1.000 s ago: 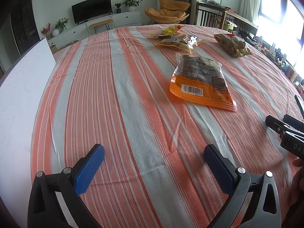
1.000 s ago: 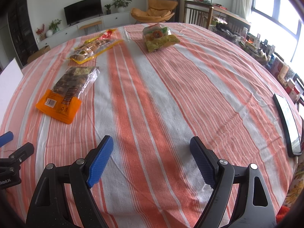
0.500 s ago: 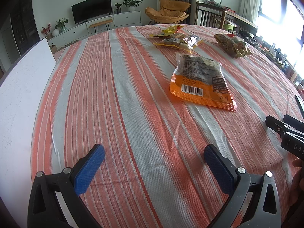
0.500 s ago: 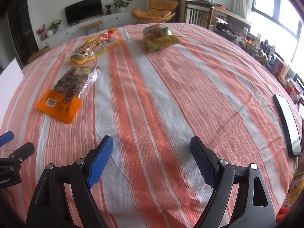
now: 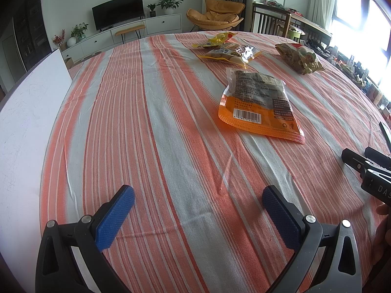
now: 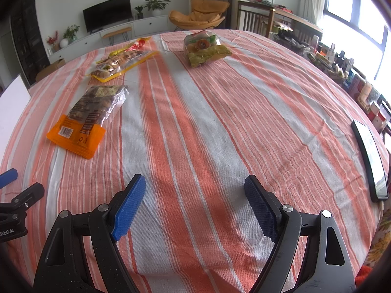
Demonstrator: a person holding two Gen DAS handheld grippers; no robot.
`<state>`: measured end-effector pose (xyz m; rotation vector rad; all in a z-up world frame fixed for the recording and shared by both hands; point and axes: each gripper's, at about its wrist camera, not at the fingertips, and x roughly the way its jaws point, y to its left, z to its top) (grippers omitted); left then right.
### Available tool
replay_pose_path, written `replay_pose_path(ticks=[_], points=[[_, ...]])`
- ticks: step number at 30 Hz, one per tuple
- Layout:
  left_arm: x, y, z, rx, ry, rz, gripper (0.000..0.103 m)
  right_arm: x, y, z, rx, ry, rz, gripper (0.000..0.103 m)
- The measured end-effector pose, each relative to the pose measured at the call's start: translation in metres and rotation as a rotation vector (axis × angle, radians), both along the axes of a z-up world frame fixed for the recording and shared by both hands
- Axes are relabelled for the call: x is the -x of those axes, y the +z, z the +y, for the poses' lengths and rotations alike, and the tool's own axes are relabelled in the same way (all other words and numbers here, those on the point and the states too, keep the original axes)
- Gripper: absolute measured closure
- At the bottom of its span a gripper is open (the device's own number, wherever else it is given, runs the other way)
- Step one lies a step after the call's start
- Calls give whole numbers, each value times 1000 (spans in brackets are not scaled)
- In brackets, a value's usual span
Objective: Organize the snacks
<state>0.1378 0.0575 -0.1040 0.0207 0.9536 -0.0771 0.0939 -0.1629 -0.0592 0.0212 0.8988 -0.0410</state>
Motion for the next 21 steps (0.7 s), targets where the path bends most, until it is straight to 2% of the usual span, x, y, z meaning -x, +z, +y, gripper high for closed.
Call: replay_pose_path(ticks=[2,3,5,7,10,13,16,19,21], points=[[-1,0,0,-1,-8,10,0,0,0,0,0,0,0,18],[-4,1,-1,6,-24,41,0,0,0,0,0,0,0,18],[-9,11,4,79,-38,76,1,0,0,0,0,0,0,18],[-17,30,7,172,-48,59,1,0,0,0,0,0,0,18],[-45,49,-5,225,-96,73,0,0,0,-1,-1,1,0,17],[-84,54,-35,184,-220,141,0,-1,0,1,-1,3,0,17],[-118,47,-69,60,-301,174,1,-1,0,1,-1,3,0,17],[-143,31,-91,0,-319,211,1,-1,-1,1,-1,3,0,17],[-156,18,-98,-24,-290,221,1,-1,-1,1,-1,3,0,17]])
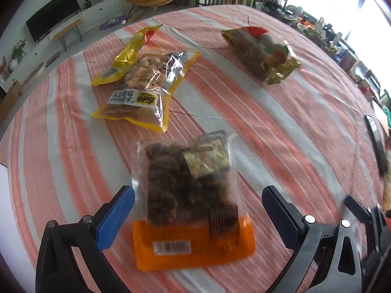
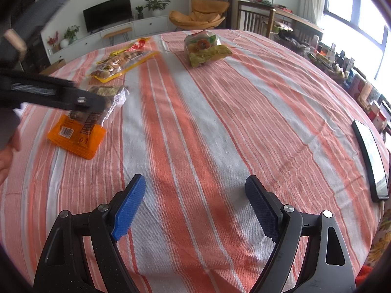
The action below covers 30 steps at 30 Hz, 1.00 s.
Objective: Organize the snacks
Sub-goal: 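Grasp the orange-labelled brown snack bag with the left tool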
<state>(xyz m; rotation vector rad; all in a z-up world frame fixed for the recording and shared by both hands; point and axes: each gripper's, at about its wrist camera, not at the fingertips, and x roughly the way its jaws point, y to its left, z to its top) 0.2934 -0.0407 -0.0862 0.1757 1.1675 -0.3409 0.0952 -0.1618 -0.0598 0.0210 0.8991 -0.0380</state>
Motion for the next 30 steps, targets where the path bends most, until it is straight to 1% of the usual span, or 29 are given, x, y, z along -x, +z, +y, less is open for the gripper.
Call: replay_pose_path(ticks=[2,3,4,6,9,11,12,13,17,19,21,23,24,25,26,28,29,30], points=[[-8,-11,-2,-14,18,17,0,0,0,0,0,0,0,17],[-9,-11,-3,-28,24,-27,0,0,0,0,0,0,0,17],[-11,-12,-1,-7,31,-34,0,0,0,0,0,0,0,16],[-12,-10,3,0,57,-59,0,0,0,0,0,0,0,16],[-9,-7,9,6,77,-73,0,0,0,0,0,1,0,16],[1,-6,17,14,96,-96,9,0,0,0,-1,0,0,16],[8,-5,21,18,105,-114,21,0,0,0,-1,0,0,16],[14,-5,28,29,118,-116,26,0,0,0,-1,0,0,16],[47,-6,56,11,173,-122,27,0,0,0,-1,0,0,16],[73,-6,76,10,213,-126,27,0,0,0,-1,0,0,16],[102,-6,93,-2,263,-125,27,0,0,0,-1,0,0,16],[125,-7,107,24,305,-125,26,0,0,0,-1,0,0,16],[137,-7,114,35,328,-128,23,0,0,0,-1,0,0,16],[143,-8,118,38,341,-134,15,0,0,0,-1,0,0,16],[150,-10,121,42,353,-143,12,0,0,0,-1,0,0,16],[157,-14,123,33,354,-171,2,0,0,0,-1,0,0,16],[157,-16,119,14,348,-181,0,0,0,0,-1,1,0,16],[159,-17,118,15,347,-202,0,0,0,0,-1,1,0,16]])
